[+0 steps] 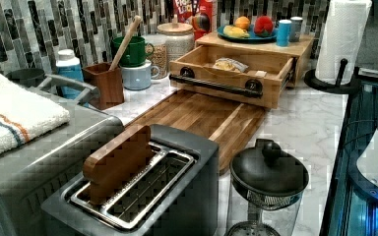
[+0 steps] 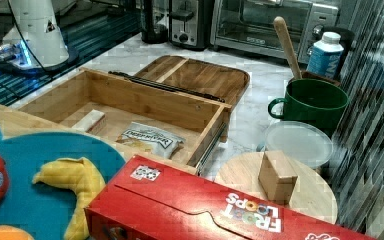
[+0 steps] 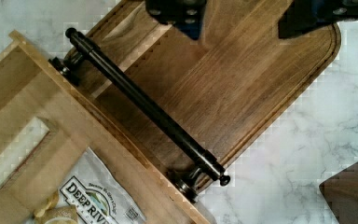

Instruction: Close the drawer.

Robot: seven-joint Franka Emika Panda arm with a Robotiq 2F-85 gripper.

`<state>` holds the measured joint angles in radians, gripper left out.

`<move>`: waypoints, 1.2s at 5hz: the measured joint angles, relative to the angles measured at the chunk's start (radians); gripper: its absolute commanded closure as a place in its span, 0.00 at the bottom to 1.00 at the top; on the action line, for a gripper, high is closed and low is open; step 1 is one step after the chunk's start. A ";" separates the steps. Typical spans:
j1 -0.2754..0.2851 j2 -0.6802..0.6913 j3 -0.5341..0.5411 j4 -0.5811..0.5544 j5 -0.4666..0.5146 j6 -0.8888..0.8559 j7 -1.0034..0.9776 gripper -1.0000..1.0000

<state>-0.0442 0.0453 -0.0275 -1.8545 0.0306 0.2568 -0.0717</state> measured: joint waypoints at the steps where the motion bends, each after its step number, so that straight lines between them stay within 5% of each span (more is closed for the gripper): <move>1: -0.006 0.005 0.000 -0.001 0.005 0.007 0.000 1.00; 2: -0.014 0.006 -0.006 -0.007 -0.008 -0.008 0.000 1.00; 3: -0.026 0.009 -0.011 -0.010 -0.010 -0.006 0.000 0.00; 6: -0.023 0.003 -0.020 -0.100 0.062 0.209 -0.130 0.00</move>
<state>-0.0668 0.0485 -0.0471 -1.9541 0.0928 0.4656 -0.2017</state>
